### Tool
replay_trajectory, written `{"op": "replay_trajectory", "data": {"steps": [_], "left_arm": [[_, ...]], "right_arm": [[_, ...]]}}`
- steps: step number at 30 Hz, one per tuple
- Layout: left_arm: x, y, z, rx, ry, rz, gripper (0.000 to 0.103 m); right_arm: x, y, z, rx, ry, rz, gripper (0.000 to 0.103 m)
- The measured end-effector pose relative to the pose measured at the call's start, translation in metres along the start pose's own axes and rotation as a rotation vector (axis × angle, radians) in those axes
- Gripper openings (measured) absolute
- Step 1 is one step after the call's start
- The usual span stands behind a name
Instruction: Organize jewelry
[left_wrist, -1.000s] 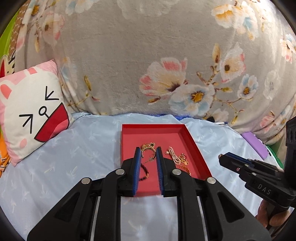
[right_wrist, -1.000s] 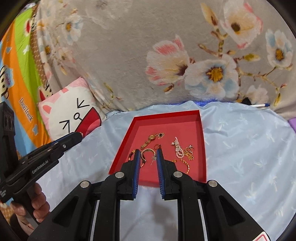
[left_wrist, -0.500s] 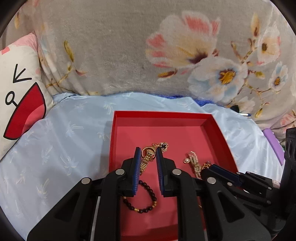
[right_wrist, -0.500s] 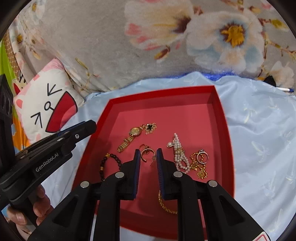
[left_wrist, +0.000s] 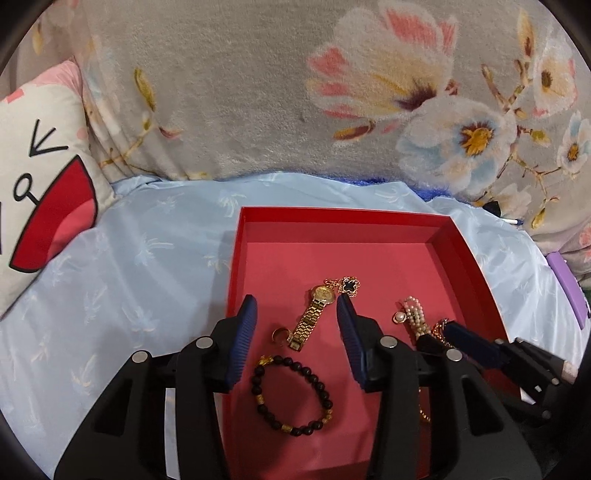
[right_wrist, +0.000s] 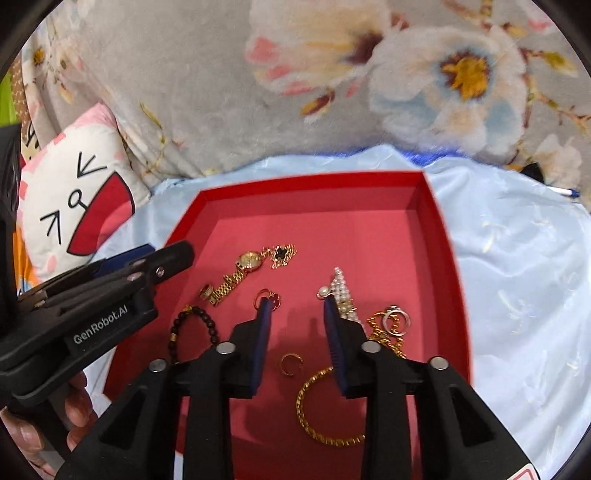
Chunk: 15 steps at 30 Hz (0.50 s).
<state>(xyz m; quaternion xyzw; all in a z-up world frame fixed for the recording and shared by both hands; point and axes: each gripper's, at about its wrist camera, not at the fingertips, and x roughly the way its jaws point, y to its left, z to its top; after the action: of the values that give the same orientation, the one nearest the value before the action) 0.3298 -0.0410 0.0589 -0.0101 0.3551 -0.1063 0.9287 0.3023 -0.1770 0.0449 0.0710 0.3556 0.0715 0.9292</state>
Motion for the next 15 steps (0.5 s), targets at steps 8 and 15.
{"op": "replay_trajectory", "data": {"steps": [8,15], "left_arm": [[-0.061,-0.001,-0.032,0.018,-0.040,0.045,0.050],[-0.109,-0.013,-0.079,0.018,-0.027,0.056,0.056]], "right_arm": [[-0.064,0.009,-0.028,-0.011,-0.074,-0.037,0.044],[-0.114,0.013,-0.081,0.015,-0.094,-0.066,0.061]]}}
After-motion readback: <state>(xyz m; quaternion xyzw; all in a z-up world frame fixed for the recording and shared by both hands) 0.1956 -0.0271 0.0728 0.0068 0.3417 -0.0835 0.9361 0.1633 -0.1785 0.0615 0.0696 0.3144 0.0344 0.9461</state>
